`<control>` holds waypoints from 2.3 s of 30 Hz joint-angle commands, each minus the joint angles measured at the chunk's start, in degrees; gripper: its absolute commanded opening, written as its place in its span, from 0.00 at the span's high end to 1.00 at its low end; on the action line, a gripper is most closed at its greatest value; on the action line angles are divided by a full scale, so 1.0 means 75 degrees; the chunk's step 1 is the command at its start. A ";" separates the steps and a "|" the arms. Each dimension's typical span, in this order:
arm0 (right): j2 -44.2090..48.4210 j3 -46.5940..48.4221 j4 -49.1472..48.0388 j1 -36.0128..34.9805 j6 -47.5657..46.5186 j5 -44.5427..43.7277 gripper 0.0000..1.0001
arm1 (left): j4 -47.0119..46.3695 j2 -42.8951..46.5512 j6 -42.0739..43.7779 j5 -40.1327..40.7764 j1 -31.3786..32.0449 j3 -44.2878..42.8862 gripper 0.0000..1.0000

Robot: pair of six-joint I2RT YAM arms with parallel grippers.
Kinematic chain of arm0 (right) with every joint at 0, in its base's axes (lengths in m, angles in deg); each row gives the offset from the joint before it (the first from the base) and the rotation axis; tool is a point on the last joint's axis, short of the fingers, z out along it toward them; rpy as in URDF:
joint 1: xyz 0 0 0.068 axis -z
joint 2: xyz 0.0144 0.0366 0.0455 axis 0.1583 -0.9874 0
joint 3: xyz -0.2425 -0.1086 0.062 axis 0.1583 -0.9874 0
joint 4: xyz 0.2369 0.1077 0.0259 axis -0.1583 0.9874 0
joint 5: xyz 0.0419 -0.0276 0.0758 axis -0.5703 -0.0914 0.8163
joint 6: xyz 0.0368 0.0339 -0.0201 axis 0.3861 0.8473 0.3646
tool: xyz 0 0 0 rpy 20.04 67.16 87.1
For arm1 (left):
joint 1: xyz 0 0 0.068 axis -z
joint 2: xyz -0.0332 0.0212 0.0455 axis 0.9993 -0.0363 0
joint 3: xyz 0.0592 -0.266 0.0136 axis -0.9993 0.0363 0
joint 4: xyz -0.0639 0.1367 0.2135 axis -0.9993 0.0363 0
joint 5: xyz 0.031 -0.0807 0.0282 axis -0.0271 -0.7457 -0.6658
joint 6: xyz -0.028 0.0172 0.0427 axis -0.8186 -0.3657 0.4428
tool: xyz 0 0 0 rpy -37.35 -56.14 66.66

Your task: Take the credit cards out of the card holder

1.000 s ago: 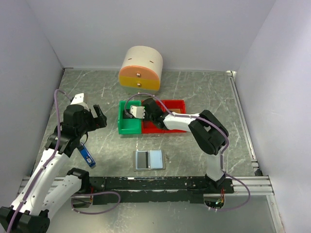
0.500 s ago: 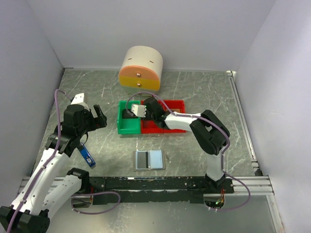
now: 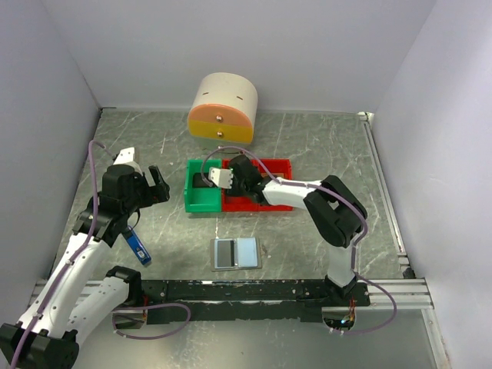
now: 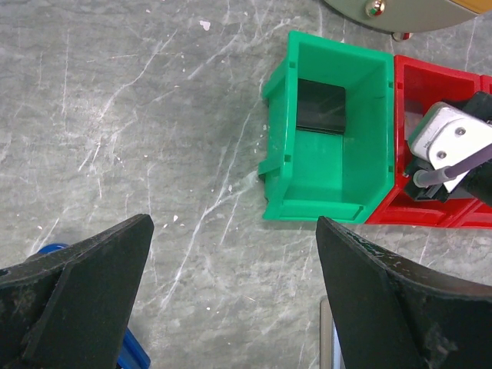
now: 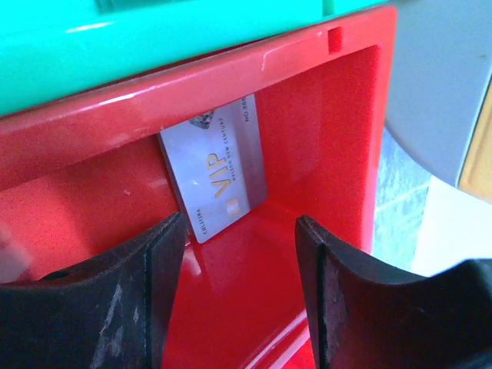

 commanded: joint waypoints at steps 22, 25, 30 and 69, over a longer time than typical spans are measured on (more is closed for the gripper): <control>0.6036 -0.3161 -0.0236 0.0058 0.9735 0.0225 0.26 | -0.0511 -0.0838 0.0247 -0.1896 -0.0031 0.0039 0.04; 0.6376 -0.3611 0.0284 0.0053 1.0866 0.1053 0.13 | -0.0520 -0.1021 0.0270 -0.2208 -0.0031 0.0060 0.03; 0.7121 -0.4989 -0.0816 0.0046 1.2631 0.2375 0.00 | -0.0800 -0.1173 -0.0070 -0.3223 -0.0031 0.0298 0.06; 0.3847 -0.5942 -0.3513 -0.1512 1.5814 0.2870 0.72 | -0.3539 -0.2888 -0.2522 -0.4291 0.3504 0.2413 0.55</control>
